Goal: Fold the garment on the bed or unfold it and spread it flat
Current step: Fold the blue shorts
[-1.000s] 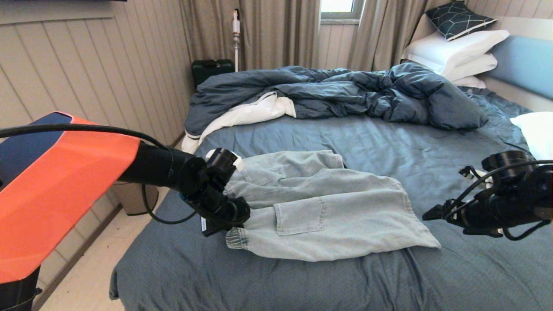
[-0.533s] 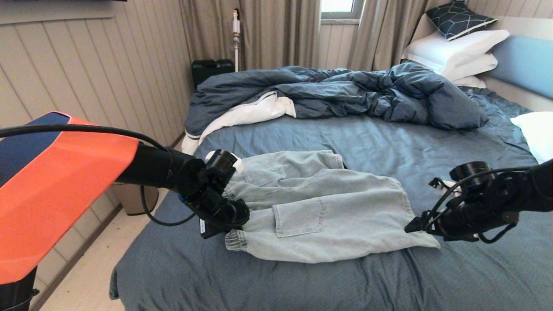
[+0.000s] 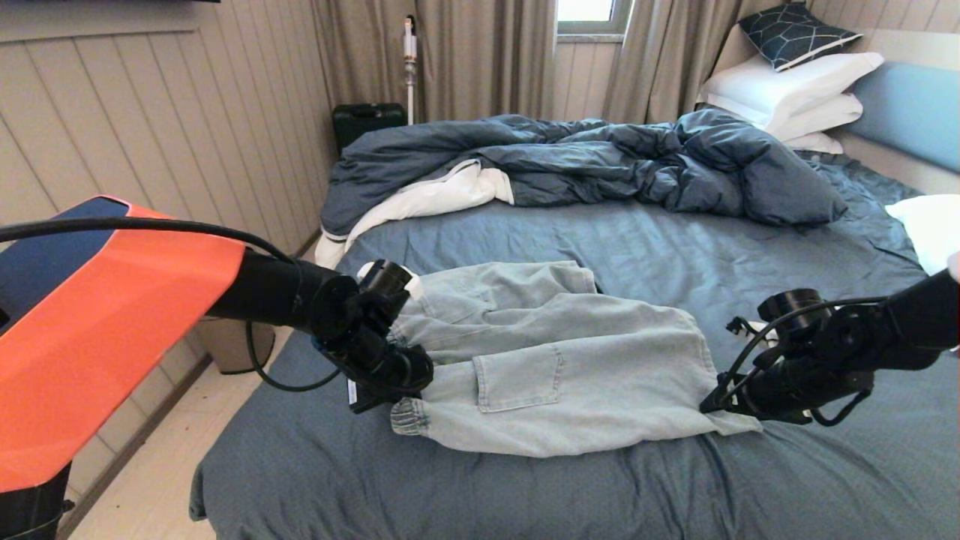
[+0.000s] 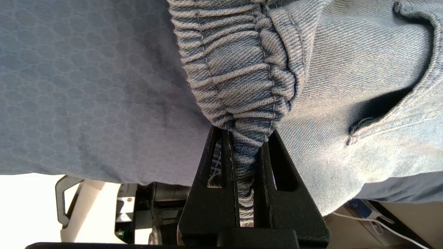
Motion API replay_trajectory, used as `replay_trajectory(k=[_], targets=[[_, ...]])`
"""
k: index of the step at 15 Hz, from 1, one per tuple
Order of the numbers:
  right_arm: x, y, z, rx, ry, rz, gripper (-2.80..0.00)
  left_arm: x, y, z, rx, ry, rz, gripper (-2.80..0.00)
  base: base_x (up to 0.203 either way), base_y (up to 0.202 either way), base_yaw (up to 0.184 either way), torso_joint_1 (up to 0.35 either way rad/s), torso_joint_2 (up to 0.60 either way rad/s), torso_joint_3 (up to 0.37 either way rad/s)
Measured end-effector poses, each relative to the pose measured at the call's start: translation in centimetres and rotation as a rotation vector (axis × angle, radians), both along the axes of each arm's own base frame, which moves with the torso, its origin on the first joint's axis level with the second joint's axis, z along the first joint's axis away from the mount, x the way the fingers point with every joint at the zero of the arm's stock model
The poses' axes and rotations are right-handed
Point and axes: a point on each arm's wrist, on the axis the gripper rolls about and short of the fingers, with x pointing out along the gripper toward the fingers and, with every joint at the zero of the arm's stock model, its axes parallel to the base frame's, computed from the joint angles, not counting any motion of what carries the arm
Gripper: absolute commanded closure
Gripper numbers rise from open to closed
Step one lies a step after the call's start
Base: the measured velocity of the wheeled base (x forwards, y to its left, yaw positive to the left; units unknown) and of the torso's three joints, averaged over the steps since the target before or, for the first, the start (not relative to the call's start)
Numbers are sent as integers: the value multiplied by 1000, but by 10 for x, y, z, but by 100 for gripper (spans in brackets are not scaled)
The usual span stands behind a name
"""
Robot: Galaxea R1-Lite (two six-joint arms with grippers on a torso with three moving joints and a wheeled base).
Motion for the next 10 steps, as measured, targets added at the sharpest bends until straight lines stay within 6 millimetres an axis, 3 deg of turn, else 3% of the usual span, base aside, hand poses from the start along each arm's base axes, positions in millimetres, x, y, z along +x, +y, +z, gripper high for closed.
replay_trajectory(k=[10], targets=[[-8, -4, 15, -3, -33, -17, 0, -2, 0, 0, 5, 8, 0, 0, 0, 0, 0, 0, 0, 0]])
